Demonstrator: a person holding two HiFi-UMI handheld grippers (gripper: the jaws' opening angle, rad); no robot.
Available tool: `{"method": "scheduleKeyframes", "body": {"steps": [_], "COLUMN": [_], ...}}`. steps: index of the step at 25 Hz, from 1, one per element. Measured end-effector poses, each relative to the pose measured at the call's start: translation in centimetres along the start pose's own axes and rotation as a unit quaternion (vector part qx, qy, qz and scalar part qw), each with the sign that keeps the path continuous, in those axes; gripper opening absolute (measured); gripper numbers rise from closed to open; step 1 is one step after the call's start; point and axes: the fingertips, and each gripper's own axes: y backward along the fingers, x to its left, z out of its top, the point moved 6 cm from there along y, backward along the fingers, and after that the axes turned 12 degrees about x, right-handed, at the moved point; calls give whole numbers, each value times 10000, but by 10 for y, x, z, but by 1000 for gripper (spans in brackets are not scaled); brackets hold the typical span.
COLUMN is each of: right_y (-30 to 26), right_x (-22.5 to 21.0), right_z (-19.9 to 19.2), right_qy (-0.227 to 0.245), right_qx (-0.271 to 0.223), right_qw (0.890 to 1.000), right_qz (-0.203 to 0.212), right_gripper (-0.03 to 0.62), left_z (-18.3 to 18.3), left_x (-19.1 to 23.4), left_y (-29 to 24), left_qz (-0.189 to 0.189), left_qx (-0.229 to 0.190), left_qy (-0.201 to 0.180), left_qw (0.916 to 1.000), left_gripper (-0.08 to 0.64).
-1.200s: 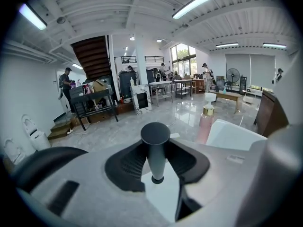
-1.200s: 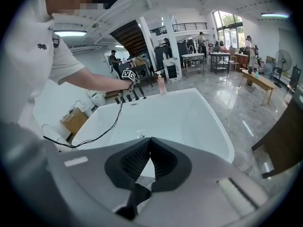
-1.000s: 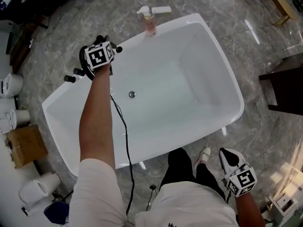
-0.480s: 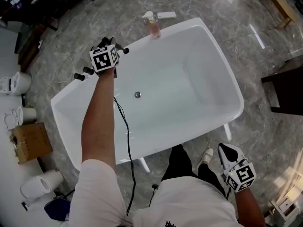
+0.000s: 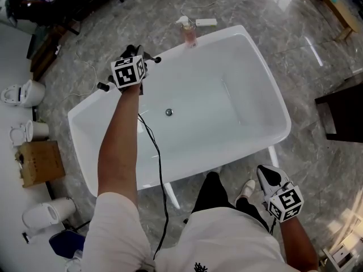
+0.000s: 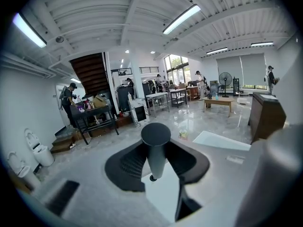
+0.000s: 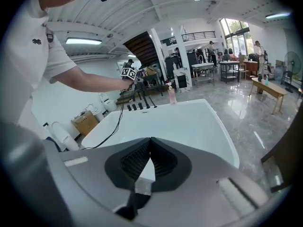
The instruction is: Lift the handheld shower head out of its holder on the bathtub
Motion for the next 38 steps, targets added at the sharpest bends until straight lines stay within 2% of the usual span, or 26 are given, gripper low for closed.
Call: {"method": "scheduleKeyframes", "body": {"steps": [22,38], "right_y": [33,72], "right_x": [-2,4], "right_z": [-43,-77], "right_qy": [594,883], "right_qx": [249,247], "right_qw": [9966,9932], "right_qz": [517,717], "right_gripper": [14,14], "left_z": [12,-8], "left_x": [-63,-104], "left_y": [145,255], "left_qz": [119,214], "left_qx": [-457,-775], "left_qy": [-188,-90], "left_qw": [9987,9967], "left_gripper": [140,140]}}
